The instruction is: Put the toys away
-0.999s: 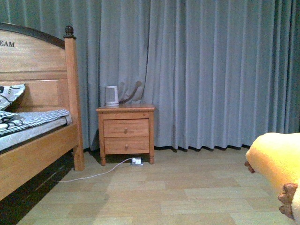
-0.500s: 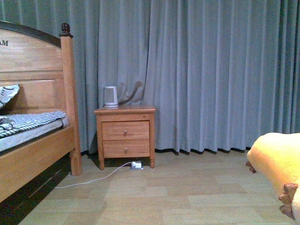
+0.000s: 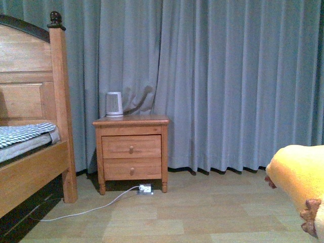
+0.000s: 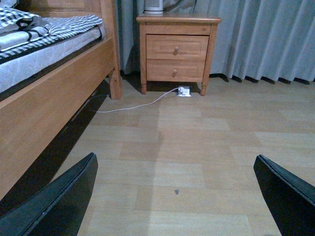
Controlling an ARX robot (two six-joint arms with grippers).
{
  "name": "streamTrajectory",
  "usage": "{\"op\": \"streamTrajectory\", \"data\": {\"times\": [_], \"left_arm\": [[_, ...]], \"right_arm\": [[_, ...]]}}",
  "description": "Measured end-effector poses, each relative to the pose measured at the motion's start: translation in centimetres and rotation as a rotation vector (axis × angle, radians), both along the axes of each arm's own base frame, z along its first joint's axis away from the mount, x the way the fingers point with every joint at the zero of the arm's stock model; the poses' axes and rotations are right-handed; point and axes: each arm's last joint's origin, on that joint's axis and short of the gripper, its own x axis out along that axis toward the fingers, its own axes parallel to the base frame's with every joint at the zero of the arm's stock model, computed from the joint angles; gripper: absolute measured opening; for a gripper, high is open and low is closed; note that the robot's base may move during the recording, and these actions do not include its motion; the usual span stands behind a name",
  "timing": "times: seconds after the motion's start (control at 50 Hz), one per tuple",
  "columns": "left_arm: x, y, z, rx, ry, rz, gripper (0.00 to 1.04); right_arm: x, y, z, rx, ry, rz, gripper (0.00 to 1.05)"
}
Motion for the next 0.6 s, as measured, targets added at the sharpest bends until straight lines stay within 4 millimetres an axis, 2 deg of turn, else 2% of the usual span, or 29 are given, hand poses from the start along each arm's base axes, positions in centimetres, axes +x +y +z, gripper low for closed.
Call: {"op": "streamTrajectory", "data": {"times": [0.6], "left_arm": [[0.0,0.0,0.0,0.0,0.0,0.0,0.99]], "right_arm": [[0.0,0.0,0.0,0.0,0.0,0.0,0.1]]}}
